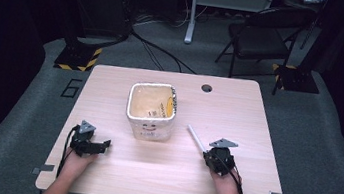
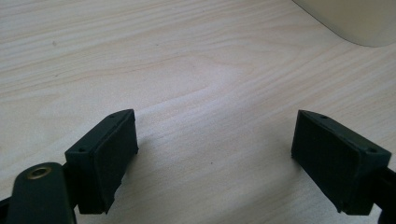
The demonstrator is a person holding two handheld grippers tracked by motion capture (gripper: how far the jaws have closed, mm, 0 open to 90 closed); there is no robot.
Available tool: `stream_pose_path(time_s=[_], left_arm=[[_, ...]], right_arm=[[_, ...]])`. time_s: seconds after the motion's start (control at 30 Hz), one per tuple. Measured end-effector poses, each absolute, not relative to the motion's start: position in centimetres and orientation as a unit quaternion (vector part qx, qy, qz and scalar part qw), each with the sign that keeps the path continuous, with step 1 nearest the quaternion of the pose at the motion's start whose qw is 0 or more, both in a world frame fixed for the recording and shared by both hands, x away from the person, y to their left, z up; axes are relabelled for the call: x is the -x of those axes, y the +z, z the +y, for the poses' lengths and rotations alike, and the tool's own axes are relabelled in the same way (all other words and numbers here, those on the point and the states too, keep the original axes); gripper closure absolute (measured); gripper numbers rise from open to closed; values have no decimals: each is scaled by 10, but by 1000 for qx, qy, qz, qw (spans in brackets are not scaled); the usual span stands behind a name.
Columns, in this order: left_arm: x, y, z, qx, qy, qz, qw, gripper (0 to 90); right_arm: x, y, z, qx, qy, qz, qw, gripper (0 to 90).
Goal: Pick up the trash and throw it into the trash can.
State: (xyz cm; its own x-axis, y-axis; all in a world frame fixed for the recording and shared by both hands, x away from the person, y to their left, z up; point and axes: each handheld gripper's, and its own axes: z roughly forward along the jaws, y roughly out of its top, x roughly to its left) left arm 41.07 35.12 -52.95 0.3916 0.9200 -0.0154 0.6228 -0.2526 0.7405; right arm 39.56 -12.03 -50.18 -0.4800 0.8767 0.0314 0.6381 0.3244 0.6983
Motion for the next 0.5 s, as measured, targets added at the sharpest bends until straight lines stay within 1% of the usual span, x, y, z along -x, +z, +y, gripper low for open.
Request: stream_pose_path(time_s=[0.27, 0.5], left_arm=[[-411, -530, 351, -761, 217, 507, 342, 141], [-411, -530, 351, -761, 217, 507, 342, 142]], right_arm=[[-396, -493, -131, -481, 349, 787, 165, 794], [-395, -481, -138, -475, 364, 785, 163, 794]])
